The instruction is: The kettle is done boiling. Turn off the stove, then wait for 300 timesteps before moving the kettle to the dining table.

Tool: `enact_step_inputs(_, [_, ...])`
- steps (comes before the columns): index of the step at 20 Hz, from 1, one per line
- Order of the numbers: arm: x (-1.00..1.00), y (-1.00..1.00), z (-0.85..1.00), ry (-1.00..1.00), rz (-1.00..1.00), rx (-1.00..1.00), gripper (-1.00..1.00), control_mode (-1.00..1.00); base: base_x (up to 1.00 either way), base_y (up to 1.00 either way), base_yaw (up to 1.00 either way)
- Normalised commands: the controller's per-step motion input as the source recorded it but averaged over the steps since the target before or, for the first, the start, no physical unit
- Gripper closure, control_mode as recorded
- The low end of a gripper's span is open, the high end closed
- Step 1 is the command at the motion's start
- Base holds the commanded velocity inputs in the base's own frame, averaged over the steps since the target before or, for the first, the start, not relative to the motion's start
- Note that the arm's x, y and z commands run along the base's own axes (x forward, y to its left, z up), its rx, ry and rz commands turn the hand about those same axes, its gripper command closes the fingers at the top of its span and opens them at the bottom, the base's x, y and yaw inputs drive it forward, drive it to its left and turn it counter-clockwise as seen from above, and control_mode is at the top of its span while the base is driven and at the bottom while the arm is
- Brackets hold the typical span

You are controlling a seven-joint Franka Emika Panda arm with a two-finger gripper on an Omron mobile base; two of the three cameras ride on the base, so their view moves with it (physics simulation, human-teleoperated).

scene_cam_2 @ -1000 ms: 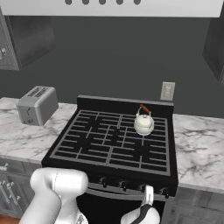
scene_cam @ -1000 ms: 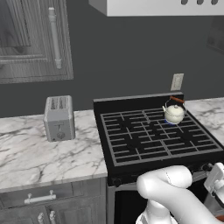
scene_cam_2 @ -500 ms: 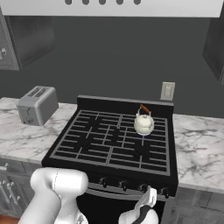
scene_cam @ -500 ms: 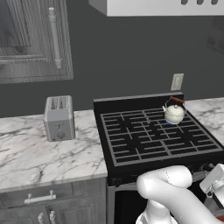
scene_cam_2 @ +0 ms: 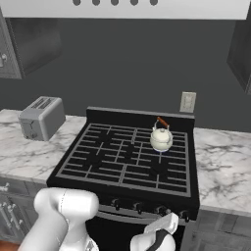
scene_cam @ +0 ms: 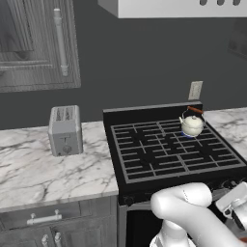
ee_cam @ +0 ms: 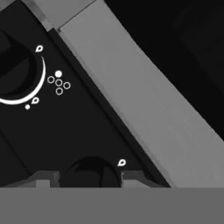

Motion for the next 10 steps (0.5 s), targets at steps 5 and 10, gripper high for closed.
enact_step_inputs(5, [-0.05,0.00,-0.20,0.00,-0.03,0.32,1.00,-1.00,0.00,0.00,0.00])
enact_step_inputs(10, [-0.01,0.00,-0.14,0.00,-0.03,0.32,1.00,-1.00,0.00,0.00,0.00])
